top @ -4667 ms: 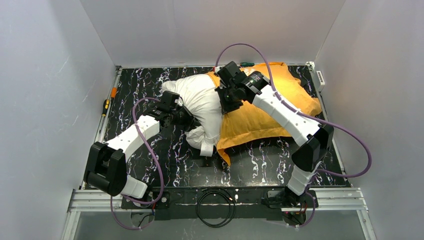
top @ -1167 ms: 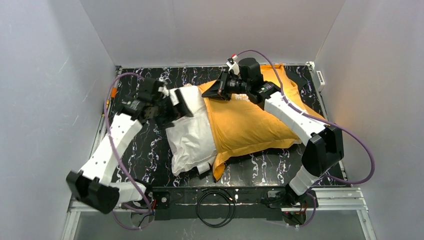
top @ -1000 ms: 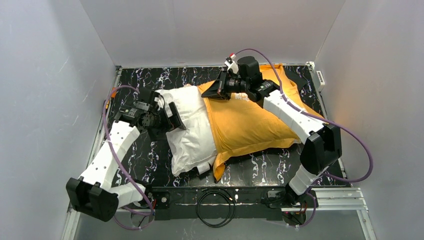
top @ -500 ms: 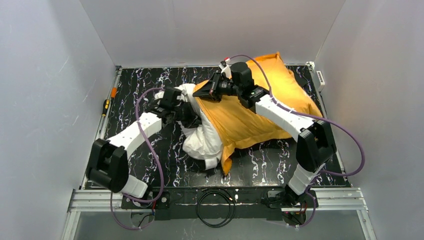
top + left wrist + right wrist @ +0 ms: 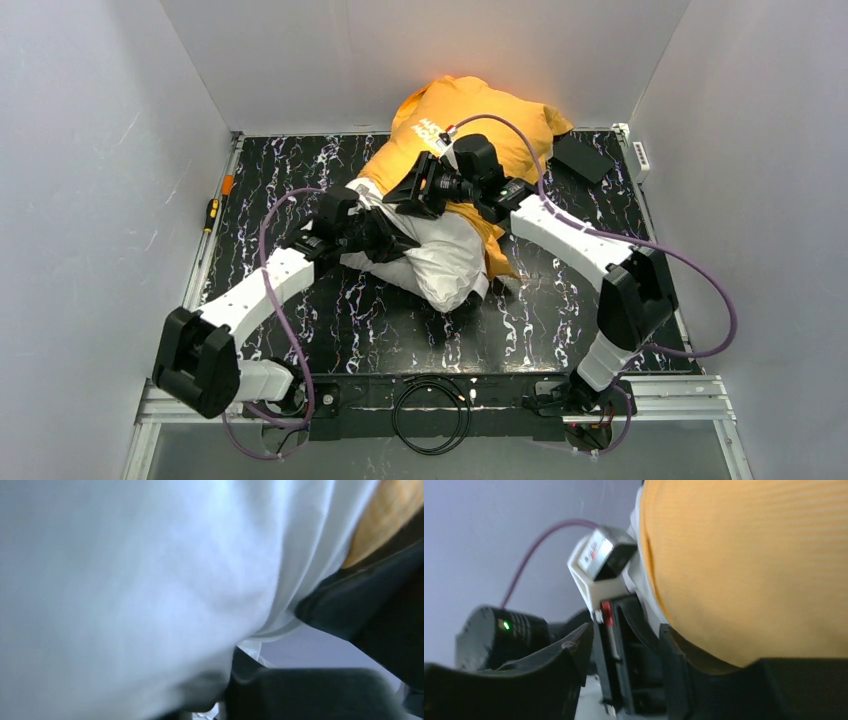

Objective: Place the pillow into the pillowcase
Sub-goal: Stuff the pillow into the pillowcase.

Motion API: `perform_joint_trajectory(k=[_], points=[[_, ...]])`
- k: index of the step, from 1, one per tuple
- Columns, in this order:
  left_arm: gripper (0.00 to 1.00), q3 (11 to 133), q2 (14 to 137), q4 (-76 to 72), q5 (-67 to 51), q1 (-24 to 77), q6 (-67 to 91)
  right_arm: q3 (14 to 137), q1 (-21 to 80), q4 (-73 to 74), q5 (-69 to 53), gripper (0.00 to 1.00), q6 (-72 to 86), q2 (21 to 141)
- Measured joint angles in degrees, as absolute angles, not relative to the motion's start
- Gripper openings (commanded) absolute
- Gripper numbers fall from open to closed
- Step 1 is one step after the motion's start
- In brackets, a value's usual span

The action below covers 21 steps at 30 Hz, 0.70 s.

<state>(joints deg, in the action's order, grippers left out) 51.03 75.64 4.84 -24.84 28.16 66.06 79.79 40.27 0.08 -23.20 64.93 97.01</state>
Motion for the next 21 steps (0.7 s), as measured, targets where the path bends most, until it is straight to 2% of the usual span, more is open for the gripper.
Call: perform_joint_trajectory(k=[3, 6, 10, 13, 17, 21], points=[[0.6, 51.4, 72.4, 7.4, -24.9, 27.1, 64.1, 82.9, 40.1, 10.2, -23.6, 0.91, 57.2, 94.0], [0.73, 53.4, 70.4, 13.0, -24.5, 26.8, 62.0, 85.6, 38.0, 21.0, -21.0, 0.98, 49.0, 89.1], [0.8, 56.7, 67.4, 21.0, -23.0, 26.5, 58.5, 85.1, 32.2, 33.2, -15.8, 0.98, 40.8, 81.3], [0.89, 58.3, 64.3, 27.0, -22.5, 26.3, 56.3, 79.2, 27.9, 39.4, -12.9, 0.98, 36.9, 74.7], [0.92, 57.6, 60.0, 32.4, -23.4, 26.7, 56.6, 67.1, 25.8, 43.5, -12.1, 0.98, 34.5, 70.1], [0.93, 54.9, 57.3, 34.5, -24.8, 31.6, 59.4, 56.1, 25.3, 43.2, -12.6, 0.96, 34.2, 72.3]])
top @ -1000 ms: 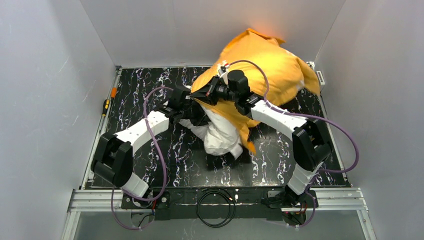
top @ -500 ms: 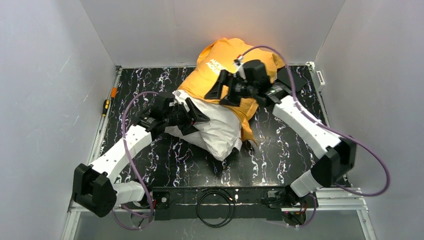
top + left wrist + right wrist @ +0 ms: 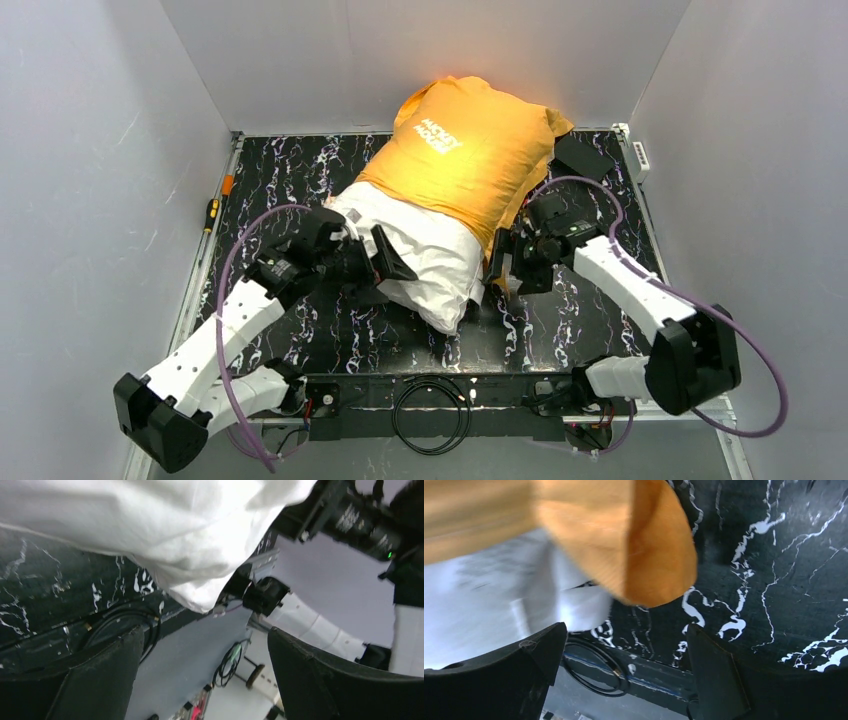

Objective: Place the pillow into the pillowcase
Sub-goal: Stuff the pillow into the pillowcase.

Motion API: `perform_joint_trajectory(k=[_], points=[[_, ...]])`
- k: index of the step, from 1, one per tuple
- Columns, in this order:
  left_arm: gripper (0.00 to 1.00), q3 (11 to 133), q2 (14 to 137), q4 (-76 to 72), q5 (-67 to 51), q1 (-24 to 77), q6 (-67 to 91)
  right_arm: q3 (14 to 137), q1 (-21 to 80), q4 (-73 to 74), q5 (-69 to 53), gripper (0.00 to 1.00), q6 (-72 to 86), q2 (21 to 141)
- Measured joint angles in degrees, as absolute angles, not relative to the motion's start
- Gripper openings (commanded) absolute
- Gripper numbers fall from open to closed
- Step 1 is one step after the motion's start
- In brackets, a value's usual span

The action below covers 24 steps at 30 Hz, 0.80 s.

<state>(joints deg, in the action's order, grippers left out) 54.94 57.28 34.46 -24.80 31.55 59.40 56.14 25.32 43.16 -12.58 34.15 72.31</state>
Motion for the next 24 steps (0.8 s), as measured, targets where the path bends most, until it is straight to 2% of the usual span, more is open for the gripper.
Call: perform_joint_trajectory(k=[1, 3, 4, 6, 7, 8, 9, 10, 12, 15, 24], points=[[0.93, 54.1, 57.3, 34.2, -25.1, 33.2, 60.3, 54.2, 25.2, 42.6, -12.6, 0.94, 34.1, 73.6], [0.93, 52.4, 58.5, 32.9, -25.7, 36.5, 62.2, 52.4, 25.2, 41.3, -12.5, 0.83, 33.5, 76.6], [0.92, 51.8, 59.5, 32.1, -25.9, 37.6, 62.8, 52.3, 25.2, 40.6, -12.5, 0.74, 33.0, 77.9], [0.87, 50.8, 63.7, 28.6, -26.0, 40.4, 64.4, 52.5, 25.2, 37.5, -12.4, 0.49, 31.5, 80.7], [0.81, 50.5, 65.5, 27.2, -25.9, 41.0, 64.8, 52.7, 25.2, 36.4, -12.4, 0.31, 30.5, 81.6], [0.68, 50.2, 67.8, 25.5, -25.5, 41.6, 65.3, 53.1, 25.2, 35.2, -12.5, 0.16, 29.8, 82.7], [0.57, 50.2, 70.3, 23.9, -24.4, 41.9, 65.6, 53.6, 25.2, 33.6, -12.8, 0.06, 29.1, 83.8], [0.46, 50.2, 71.6, 22.9, -23.4, 42.0, 66.0, 53.9, 25.1, 32.6, -13.1, 0.01, 27.9, 84.3], [0.24, 50.2, 73.1, 20.5, -21.1, 42.0, 66.0, 54.3, 25.1, 30.8, -14.0, 0.01, 27.0, 84.7], [0.0, 50.5, 73.5, 17.0, -18.8, 40.9, 65.7, 55.4, 25.1, 30.4, -15.7, 0.01, 25.1, 84.6], [0.0, 61.4, 80.2, 13.3, -19.5, 37.0, 64.0, 60.8, 27.5, 35.1, -25.0, 0.01, 25.6, 74.5]])
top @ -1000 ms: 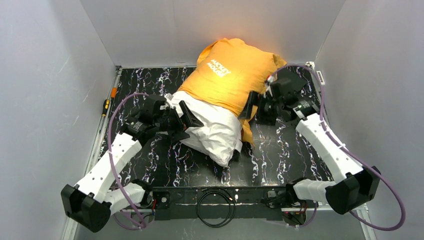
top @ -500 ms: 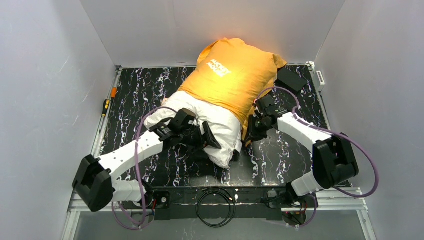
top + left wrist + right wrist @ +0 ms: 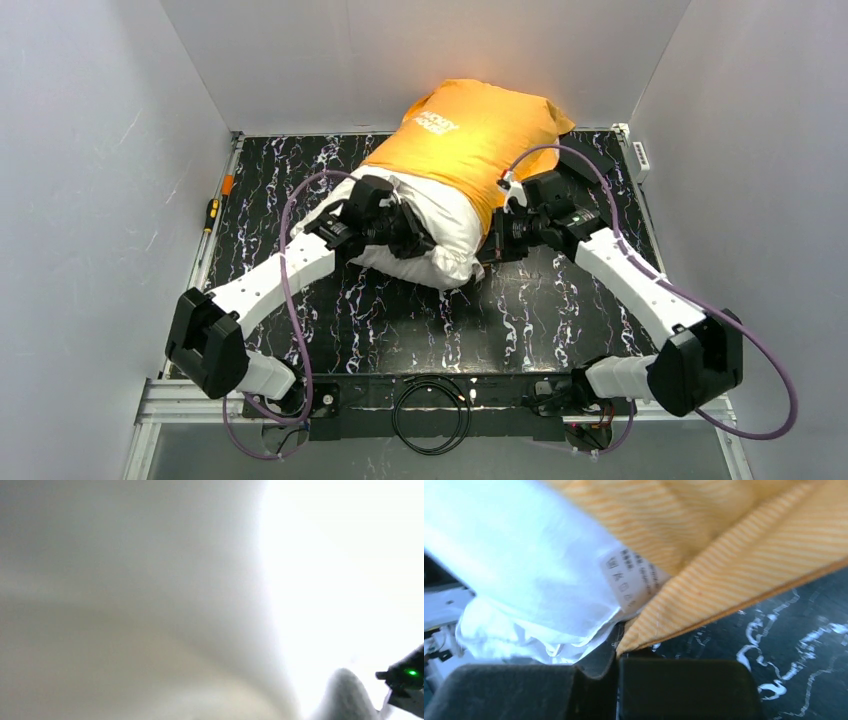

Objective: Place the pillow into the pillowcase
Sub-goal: Stuff the pillow into the pillowcase.

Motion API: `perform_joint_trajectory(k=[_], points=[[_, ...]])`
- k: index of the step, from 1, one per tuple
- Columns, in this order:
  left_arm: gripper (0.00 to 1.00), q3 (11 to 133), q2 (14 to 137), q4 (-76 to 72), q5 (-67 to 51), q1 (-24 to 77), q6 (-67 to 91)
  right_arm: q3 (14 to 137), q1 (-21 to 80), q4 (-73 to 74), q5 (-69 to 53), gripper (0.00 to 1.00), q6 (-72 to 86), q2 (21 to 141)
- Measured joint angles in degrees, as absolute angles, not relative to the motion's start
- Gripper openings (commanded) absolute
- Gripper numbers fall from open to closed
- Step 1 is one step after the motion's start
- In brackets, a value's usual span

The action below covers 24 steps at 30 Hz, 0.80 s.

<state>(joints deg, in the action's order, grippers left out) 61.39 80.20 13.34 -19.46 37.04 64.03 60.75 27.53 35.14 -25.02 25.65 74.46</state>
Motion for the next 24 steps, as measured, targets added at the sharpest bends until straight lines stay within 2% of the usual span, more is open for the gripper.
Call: perform_joint_trajectory(k=[7, 16, 24], points=[[0.0, 69.3, 81.8, 12.4, -17.3, 35.6, 63.6, 69.8, 34.3, 34.8, -28.7, 0.01, 32.1, 73.6], [0.0, 71.1, 87.2, 9.4, -4.8, 36.6, 66.1, 91.4, 38.5, 33.2, -32.8, 0.01, 42.6, 90.2], [0.0, 75.0, 91.4, 9.7, 4.4, 37.2, 68.1, 93.3, 39.0, 22.0, -35.6, 0.01, 59.9, 93.8]])
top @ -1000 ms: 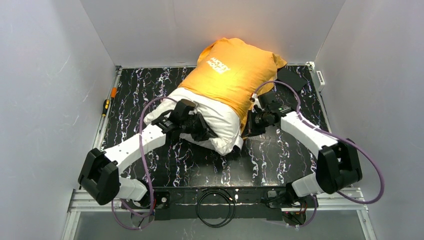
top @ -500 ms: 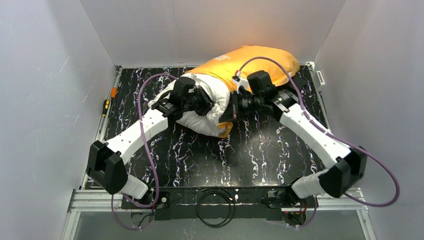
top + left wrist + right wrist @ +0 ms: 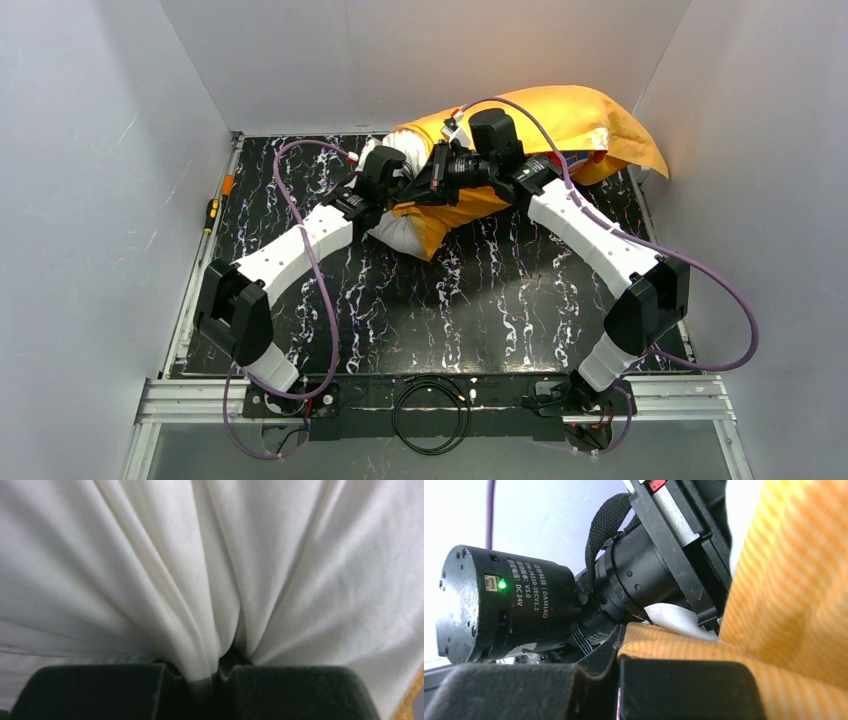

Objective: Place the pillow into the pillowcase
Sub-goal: Stuff the pillow into the pillowcase.

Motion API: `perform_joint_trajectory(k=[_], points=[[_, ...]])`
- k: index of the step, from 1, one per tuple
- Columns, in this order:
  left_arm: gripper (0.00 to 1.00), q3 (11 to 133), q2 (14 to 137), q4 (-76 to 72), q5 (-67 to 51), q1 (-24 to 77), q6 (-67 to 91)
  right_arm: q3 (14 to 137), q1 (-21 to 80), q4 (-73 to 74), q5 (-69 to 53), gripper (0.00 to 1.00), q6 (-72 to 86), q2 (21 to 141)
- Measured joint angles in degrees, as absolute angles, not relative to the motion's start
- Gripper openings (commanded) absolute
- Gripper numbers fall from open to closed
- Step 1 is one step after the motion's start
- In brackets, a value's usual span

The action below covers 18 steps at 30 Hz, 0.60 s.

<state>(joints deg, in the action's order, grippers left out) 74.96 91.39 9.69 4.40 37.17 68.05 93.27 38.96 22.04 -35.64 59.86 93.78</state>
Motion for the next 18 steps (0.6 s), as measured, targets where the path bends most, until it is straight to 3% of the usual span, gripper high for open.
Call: perform_joint_trajectory(k=[8, 10, 12, 15, 18], points=[[0.0, 76.9, 92.4, 10.9, 5.5, 37.3, 67.5, 88.6, 39.0, 18.2, -34.0, 0.01, 62.5, 90.3], [0.0, 75.7, 91.4, 11.2, 6.2, 38.9, 66.4, 88.6, 39.1, 23.5, -33.0, 0.14, 57.9, 89.1], [0.18, 73.6, 89.4, 12.9, 6.9, 40.9, 65.3, 88.7, 39.9, 32.0, -31.0, 0.37, 51.9, 87.2], [0.43, 68.9, 83.9, 17.3, 6.4, 44.2, 63.3, 88.8, 42.2, 40.9, -29.9, 0.65, 44.1, 84.2], [0.65, 64.9, 78.3, 21.6, 4.5, 46.7, 61.7, 89.6, 44.8, 47.3, -27.2, 0.76, 37.5, 80.4]])
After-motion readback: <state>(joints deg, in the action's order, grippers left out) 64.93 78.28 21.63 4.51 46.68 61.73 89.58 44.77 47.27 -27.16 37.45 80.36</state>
